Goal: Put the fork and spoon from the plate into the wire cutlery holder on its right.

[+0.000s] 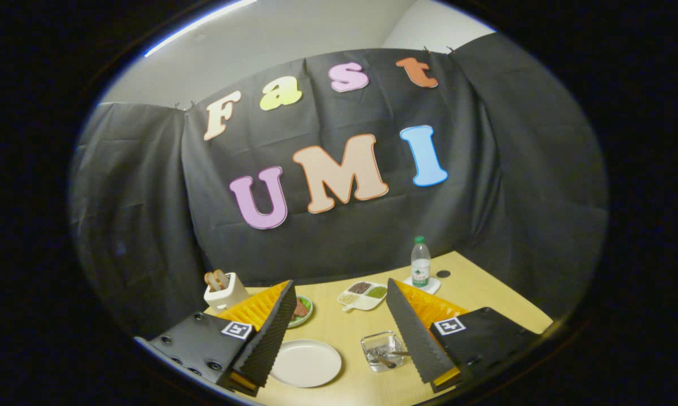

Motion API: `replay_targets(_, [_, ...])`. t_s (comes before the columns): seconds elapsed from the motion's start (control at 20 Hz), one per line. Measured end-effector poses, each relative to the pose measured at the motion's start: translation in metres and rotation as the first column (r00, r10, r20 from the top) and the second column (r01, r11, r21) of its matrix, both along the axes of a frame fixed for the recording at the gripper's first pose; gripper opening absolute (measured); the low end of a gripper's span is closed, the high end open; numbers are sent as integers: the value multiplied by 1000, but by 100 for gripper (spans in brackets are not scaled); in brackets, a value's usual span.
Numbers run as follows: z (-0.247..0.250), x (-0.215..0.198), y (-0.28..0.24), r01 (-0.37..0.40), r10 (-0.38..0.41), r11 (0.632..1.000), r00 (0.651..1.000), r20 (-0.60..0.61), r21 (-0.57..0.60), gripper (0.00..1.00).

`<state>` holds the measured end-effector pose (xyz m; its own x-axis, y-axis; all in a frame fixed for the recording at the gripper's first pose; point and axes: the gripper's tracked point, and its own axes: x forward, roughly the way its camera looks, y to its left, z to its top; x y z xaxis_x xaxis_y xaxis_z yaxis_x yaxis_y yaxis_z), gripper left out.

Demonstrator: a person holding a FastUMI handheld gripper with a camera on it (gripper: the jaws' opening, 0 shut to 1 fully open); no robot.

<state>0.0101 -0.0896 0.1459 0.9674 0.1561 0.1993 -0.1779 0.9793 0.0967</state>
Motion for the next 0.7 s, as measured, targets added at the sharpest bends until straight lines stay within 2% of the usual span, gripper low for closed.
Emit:
replay_targets(0.2, [-12,-11,-7,42,-41,998,999,15,-37,100])
replay_targets(0.5, [-22,-25,-18,71,-72,997,997,27,26,100])
replay_targets(0.7, [-22,-35,-25,104,-105,994,994,42,30,100])
